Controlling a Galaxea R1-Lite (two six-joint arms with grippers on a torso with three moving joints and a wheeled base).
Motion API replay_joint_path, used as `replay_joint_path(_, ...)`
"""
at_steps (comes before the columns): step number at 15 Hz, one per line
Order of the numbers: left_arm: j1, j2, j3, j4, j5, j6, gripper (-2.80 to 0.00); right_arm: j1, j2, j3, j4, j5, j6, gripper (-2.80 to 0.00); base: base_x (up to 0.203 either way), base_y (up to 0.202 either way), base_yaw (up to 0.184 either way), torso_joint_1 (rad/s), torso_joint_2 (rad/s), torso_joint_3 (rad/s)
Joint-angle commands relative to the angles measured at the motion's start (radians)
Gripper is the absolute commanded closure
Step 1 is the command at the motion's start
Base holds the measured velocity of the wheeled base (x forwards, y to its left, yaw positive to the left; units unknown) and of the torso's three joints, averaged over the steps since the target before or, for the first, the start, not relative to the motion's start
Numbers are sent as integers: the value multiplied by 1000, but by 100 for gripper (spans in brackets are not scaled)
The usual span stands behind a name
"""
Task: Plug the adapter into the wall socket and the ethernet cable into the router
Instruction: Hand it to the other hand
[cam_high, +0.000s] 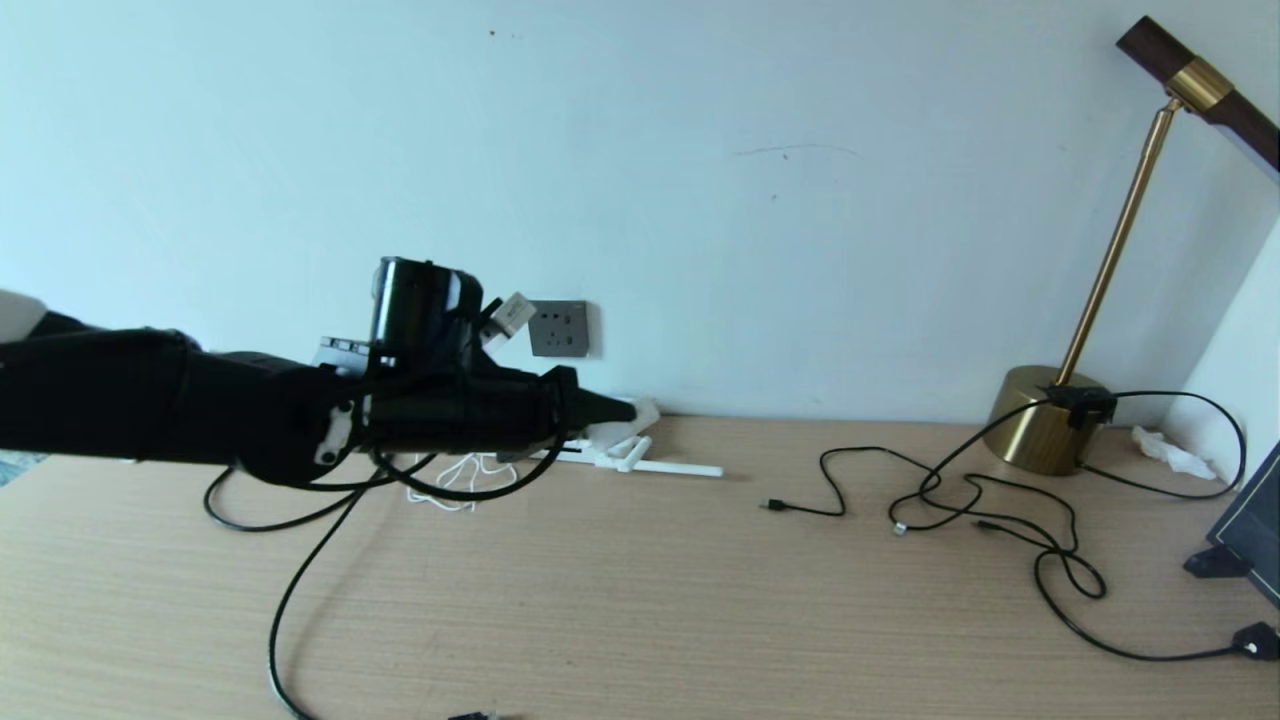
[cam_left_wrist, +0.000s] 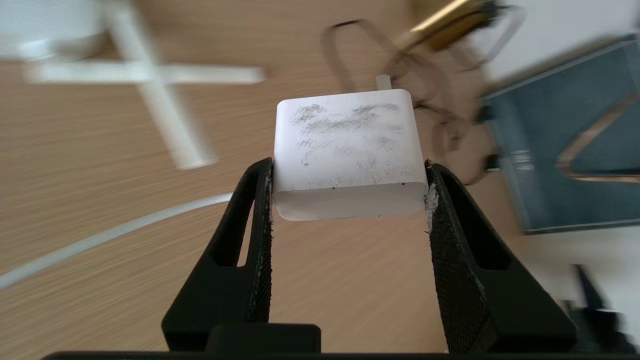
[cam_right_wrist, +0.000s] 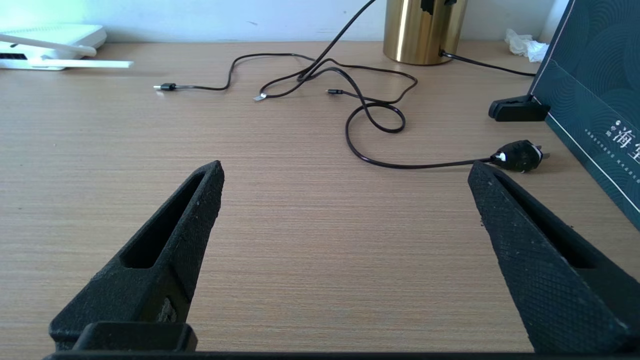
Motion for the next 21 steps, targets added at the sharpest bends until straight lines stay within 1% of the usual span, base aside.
replay_joint_path(1, -88, -13, -53, -72, 1, -80, 0, 1, 0, 0, 0, 0, 0, -280, 0, 0, 0, 0, 0, 0)
replay_joint_path(2, -100, -19, -58, -137, -48, -105, 0, 1, 0, 0, -1, 0, -14, -280, 0, 0, 0, 0, 0, 0)
replay_joint_path(4, -100, -25, -76, -178, -176, -136, 0, 1, 0, 0, 0, 1, -35, -280, 0, 0, 0, 0, 0, 0)
replay_joint_path(5, -94, -17, -88, -190, -249, -142, 0, 1, 0, 2, -1, 0, -33, -280, 0, 0, 0, 0, 0, 0)
replay_joint_path(6, -89, -1, -97, -214, -300, -143, 0, 0, 0, -3, -3, -2, -34, -280, 0, 0, 0, 0, 0, 0)
replay_joint_path(7, -88, 19, -101, -260, -328, -141, 0, 0, 5, -37, -1, 0, -20, -280, 0, 0, 0, 0, 0, 0)
replay_joint_path(8, -87, 35, -96, -295, -335, -136, 0, 0, 33, -104, 6, 10, 14, -280, 0, 0, 0, 0, 0, 0)
replay_joint_path(9, -87, 46, -93, -312, -336, -119, 0, 1, 90, -176, 17, 40, 60, -280, 0, 0, 0, 0, 0, 0)
replay_joint_path(10, -90, 46, -81, -316, -336, -71, 0, 1, 182, -262, 39, 88, 122, -280, 0, 0, 0, 0, 0, 0)
replay_joint_path(11, -103, 36, -48, -317, -336, 2, 0, 2, 307, -363, 68, 157, 202, -280, 0, 0, 0, 0, 0, 0)
replay_joint_path(12, -123, 24, -17, -317, -336, 85, 0, 2, 454, -460, 92, 247, 284, -280, 0, 0, 0, 0, 0, 0)
replay_joint_path(14, -139, -8, 55, -318, -335, 212, 0, 4, 751, -640, 124, 431, 451, -280, 0, 0, 0, 0, 0, 0)
replay_joint_path(15, -147, -23, 75, -318, -333, 281, 0, 5, 887, -734, 133, 515, 547, -280, 0, 0, 0, 0, 0, 0)
replay_joint_path(16, -153, -38, 88, -318, -332, 331, 0, 7, 1017, -836, 137, 608, 657, -280, 0, 0, 0, 0, 0, 0)
replay_joint_path(18, -166, -64, 113, -336, -330, 381, 0, 9, 1231, -1030, 135, 821, 906, -280, 0, 0, 0, 0, 0, 0)
replay_joint_path(19, -170, -58, 116, -371, -330, 414, 0, 10, 1318, -1103, 133, 917, 1026, -280, 0, 0, 0, 0, 0, 0)
replay_joint_path(20, -177, -53, 116, -408, -329, 437, 0, 11, 1392, -1156, 132, 986, 1115, -280, 0, 0, 0, 0, 0, 0)
replay_joint_path(21, -186, -45, 117, -438, -329, 454, 0, 12, 1455, -1198, 132, 1037, 1187, -280, 0, 0, 0, 0, 0, 0)
